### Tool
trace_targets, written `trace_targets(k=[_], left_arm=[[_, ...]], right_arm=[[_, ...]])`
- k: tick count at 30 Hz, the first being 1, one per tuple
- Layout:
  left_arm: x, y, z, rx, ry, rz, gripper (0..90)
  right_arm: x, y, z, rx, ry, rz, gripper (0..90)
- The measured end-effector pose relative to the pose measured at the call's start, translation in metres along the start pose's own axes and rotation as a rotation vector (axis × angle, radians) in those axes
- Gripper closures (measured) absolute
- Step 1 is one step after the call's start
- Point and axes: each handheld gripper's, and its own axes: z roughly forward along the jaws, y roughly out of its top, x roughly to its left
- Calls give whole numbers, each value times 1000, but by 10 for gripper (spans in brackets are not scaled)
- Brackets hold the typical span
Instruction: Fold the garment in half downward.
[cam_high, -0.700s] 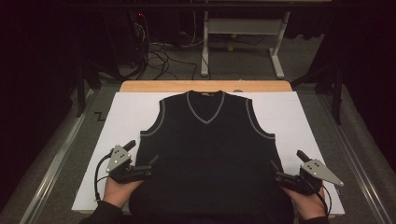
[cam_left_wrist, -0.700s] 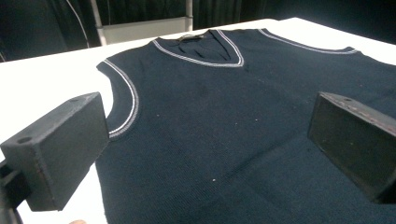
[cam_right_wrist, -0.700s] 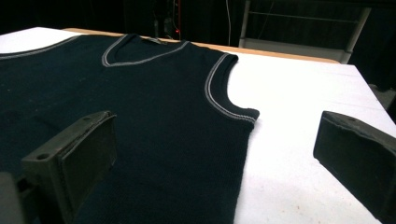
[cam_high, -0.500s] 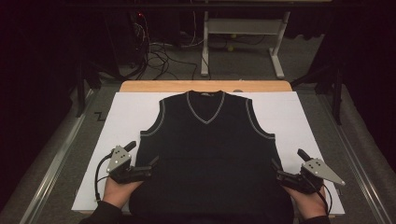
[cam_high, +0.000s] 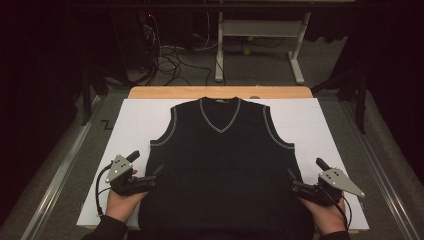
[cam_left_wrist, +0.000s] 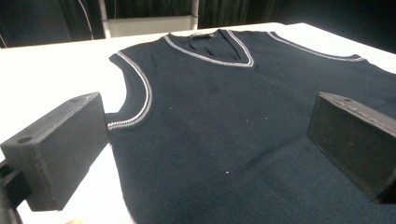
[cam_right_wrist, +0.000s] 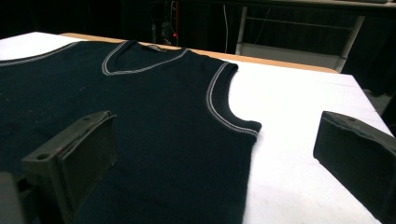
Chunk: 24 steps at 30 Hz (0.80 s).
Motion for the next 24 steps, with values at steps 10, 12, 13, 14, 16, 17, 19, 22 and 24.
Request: trace_targets(k=[10,12,13,14,16,17,19,22,24], left_arm=[[9,0,28,157,47,-42,0],[10,0,29,167,54,-36,0],[11,1,29,184,69,-28,0],[12,1,29,193,73,-32,0],[15,0,28,210,73,-41,0],[15,0,28,210,73,-41,0],[18,-1,27,226,53,-63,14],[22,-2,25,237,46,-86,58],[23,-3,24,240,43,-94,89]], right_arm=[[4,8,38,65,-16,-25,1],[3,8,42,78,-20,-28,1],[0,10,51,115,-39,-23,2],[-1,10,54,125,-42,-16,3],[-5,11,60,148,-45,2,6],[-5,11,60,148,-45,2,6],[-9,9,62,168,-27,32,27],[-8,7,59,189,-30,25,40],[-7,7,58,194,-32,16,48]])
